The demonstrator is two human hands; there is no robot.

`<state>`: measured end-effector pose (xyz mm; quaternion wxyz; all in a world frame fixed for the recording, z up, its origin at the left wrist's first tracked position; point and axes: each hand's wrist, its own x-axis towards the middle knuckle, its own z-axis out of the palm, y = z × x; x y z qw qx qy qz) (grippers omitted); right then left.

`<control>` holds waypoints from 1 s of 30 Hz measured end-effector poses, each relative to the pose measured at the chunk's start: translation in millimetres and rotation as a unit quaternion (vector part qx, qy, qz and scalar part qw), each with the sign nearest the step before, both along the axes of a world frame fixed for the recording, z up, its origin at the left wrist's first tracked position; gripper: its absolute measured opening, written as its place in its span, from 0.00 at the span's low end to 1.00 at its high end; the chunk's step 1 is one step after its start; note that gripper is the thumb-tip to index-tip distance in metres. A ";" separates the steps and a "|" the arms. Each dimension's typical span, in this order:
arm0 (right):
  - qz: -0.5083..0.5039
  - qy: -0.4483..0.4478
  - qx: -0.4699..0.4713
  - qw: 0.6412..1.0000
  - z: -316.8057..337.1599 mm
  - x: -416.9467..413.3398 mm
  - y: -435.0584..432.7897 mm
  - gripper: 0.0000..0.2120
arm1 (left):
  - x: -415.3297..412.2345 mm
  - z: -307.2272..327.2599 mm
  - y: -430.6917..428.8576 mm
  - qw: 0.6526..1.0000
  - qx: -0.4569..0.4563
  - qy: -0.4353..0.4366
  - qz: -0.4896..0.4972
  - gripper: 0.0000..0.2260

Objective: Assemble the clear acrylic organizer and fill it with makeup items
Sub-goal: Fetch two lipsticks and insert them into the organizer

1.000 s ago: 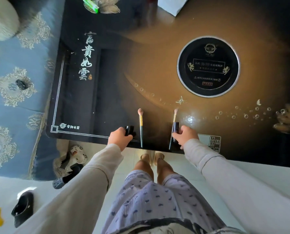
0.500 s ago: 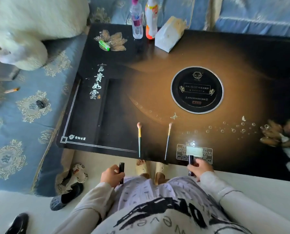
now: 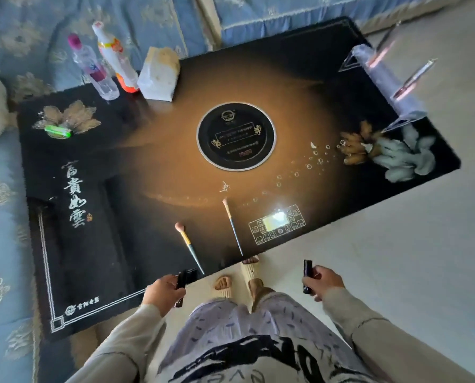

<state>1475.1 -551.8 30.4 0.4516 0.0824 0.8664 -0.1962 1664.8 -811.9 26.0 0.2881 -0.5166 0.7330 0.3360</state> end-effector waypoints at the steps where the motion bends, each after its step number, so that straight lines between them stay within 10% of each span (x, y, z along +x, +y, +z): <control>1: -0.032 0.002 -0.001 0.999 -0.1 10.8 8.6 0.05 | -0.6 0.0 -4.2 1.000 -0.001 -0.003 -0.019 0.13; 14: -0.326 -0.019 0.045 0.944 -4.1 132.9 110.7 0.06 | -74.3 4.1 26.8 0.967 0.058 0.006 -0.249 0.03; 19: -0.383 -0.046 0.065 0.921 -6.2 154.3 135.6 0.07 | -131.6 9.3 75.3 0.949 0.093 0.054 -0.296 0.15; 30: -0.452 -0.040 0.045 0.890 -13.9 81.3 232.1 0.08 | -214.8 -9.6 168.2 0.912 0.080 -0.003 -0.402 0.15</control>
